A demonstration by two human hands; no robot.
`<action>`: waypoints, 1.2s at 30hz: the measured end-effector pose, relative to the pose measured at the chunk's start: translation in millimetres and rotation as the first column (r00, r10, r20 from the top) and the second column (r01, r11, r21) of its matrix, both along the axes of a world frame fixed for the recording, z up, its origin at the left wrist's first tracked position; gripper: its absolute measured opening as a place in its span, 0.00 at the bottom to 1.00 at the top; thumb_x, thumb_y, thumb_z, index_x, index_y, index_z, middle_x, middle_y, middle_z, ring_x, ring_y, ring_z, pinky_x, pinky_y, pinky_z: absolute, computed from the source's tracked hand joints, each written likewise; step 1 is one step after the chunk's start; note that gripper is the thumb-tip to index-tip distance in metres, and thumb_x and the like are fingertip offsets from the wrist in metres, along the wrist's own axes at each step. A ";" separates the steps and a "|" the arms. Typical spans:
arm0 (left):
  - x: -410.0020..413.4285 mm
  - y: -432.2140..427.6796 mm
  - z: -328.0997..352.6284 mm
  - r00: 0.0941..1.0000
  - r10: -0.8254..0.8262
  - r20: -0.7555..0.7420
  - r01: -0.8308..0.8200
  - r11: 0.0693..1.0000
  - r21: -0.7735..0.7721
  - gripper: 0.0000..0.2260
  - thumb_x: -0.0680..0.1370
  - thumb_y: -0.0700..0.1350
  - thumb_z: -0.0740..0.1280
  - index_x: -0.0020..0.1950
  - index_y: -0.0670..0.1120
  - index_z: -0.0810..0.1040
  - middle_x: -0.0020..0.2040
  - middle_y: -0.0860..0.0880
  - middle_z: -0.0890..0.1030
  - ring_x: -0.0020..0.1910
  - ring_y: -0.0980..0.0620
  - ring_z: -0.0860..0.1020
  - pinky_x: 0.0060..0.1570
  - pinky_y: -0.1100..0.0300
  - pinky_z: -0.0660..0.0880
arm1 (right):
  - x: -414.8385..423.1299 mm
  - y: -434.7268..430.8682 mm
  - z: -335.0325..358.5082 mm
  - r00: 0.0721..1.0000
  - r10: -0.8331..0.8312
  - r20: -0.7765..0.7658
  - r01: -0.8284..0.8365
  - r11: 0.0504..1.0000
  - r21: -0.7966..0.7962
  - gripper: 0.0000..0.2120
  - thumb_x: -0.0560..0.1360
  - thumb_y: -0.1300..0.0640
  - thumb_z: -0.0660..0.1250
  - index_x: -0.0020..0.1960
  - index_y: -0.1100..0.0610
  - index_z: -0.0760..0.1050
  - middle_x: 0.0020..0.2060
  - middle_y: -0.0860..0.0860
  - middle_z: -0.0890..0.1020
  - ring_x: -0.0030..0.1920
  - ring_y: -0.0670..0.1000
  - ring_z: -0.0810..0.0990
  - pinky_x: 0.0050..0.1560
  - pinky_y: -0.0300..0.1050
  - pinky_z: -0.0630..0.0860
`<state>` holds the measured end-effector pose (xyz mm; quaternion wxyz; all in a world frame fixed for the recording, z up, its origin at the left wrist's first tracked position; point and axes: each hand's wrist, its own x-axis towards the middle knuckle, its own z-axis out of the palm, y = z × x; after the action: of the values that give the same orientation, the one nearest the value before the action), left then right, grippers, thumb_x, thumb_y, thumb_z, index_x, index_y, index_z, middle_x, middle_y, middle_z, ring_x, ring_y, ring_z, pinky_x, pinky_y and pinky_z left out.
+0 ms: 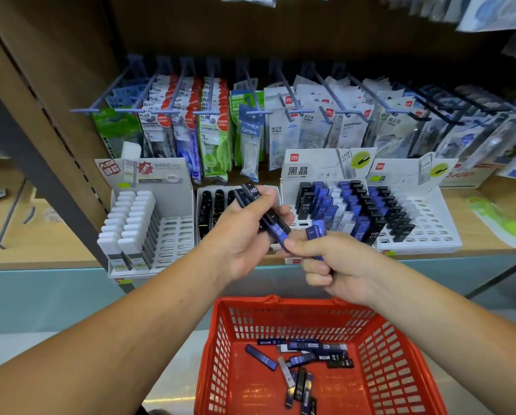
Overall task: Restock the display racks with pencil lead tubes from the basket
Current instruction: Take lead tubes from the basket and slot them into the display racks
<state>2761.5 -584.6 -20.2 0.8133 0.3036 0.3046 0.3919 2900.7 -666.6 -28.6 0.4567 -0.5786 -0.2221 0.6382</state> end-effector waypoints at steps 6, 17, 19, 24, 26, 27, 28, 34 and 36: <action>-15.2 25.4 -3.7 0.990 0.144 0.005 -0.143 0.988 -0.062 0.04 0.84 0.40 0.66 0.50 0.46 0.77 0.36 0.47 0.77 0.34 0.51 0.77 0.46 0.50 0.82 | 18.4 -4.8 7.7 0.952 -0.046 0.302 0.030 0.998 0.059 0.04 0.79 0.67 0.68 0.53 0.62 0.78 0.28 0.50 0.72 0.24 0.47 0.60 0.25 0.40 0.54; -18.4 5.5 -19.1 0.807 0.023 -0.590 0.287 0.858 0.426 0.13 0.82 0.52 0.69 0.41 0.48 0.75 0.28 0.51 0.65 0.25 0.51 0.63 0.27 0.59 0.65 | 31.4 -3.0 12.4 0.809 -0.300 0.506 0.121 0.927 0.356 0.05 0.78 0.63 0.72 0.49 0.54 0.83 0.27 0.44 0.75 0.22 0.45 0.64 0.23 0.36 0.61; -16.2 1.8 -20.1 0.806 -0.079 -0.586 0.363 0.849 0.384 0.15 0.83 0.53 0.68 0.39 0.49 0.74 0.28 0.49 0.63 0.26 0.51 0.60 0.27 0.59 0.61 | 35.4 -1.7 14.9 0.834 -0.358 0.419 0.197 0.904 0.379 0.05 0.77 0.64 0.73 0.50 0.56 0.82 0.29 0.47 0.78 0.20 0.43 0.65 0.22 0.35 0.60; -8.3 1.5 -22.0 0.761 -0.066 -0.646 0.361 0.869 0.337 0.17 0.82 0.59 0.67 0.42 0.47 0.75 0.29 0.50 0.63 0.25 0.51 0.59 0.26 0.61 0.59 | 63.0 5.8 27.6 0.631 -0.457 0.627 0.121 0.856 0.503 0.09 0.75 0.66 0.75 0.44 0.52 0.82 0.31 0.43 0.82 0.28 0.38 0.77 0.34 0.32 0.73; -3.9 3.3 -23.5 0.745 -0.116 -0.657 0.368 0.893 0.259 0.20 0.81 0.63 0.66 0.44 0.47 0.73 0.30 0.51 0.65 0.25 0.53 0.60 0.26 0.62 0.58 | 73.5 8.8 29.2 0.498 -0.437 0.750 -0.017 0.859 0.512 0.10 0.75 0.67 0.74 0.44 0.53 0.81 0.37 0.43 0.83 0.35 0.33 0.79 0.44 0.26 0.73; -0.8 3.7 -24.3 0.747 -0.158 -0.645 0.378 0.900 0.218 0.19 0.81 0.63 0.66 0.45 0.47 0.72 0.31 0.51 0.67 0.25 0.54 0.60 0.26 0.63 0.57 | 77.0 9.4 26.2 0.438 -0.405 0.802 -0.087 0.870 0.486 0.09 0.75 0.68 0.73 0.44 0.53 0.81 0.39 0.43 0.83 0.38 0.33 0.79 0.47 0.26 0.73; 2.5 3.8 -25.2 0.752 -0.195 -0.629 0.392 0.901 0.189 0.19 0.81 0.63 0.66 0.46 0.48 0.71 0.33 0.51 0.68 0.26 0.54 0.61 0.26 0.63 0.57 | 80.5 10.7 20.4 0.381 -0.373 0.846 -0.144 0.880 0.452 0.10 0.75 0.67 0.73 0.45 0.53 0.81 0.41 0.44 0.83 0.40 0.36 0.80 0.51 0.30 0.75; 11.7 0.9 -28.1 0.746 -0.329 -0.579 0.484 0.865 0.131 0.12 0.81 0.51 0.72 0.47 0.47 0.72 0.35 0.48 0.72 0.28 0.54 0.68 0.21 0.64 0.59 | 91.4 19.5 -4.5 0.195 -0.294 0.936 -0.308 0.888 0.343 0.07 0.74 0.64 0.74 0.48 0.53 0.83 0.41 0.35 0.80 0.50 0.52 0.82 0.57 0.55 0.79; 10.6 0.7 -28.0 0.744 -0.355 -0.567 0.503 0.855 0.125 0.11 0.80 0.49 0.72 0.46 0.46 0.73 0.35 0.47 0.75 0.27 0.54 0.70 0.21 0.64 0.63 | 92.4 21.0 -6.2 0.165 -0.306 0.938 -0.310 0.886 0.344 0.08 0.74 0.62 0.74 0.49 0.51 0.84 0.42 0.38 0.82 0.51 0.54 0.83 0.56 0.56 0.79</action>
<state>2772.0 -583.9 -48.2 0.7179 0.5687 0.3791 0.1319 2993.2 -645.6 -34.8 0.3248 -0.7226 -0.6091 0.0367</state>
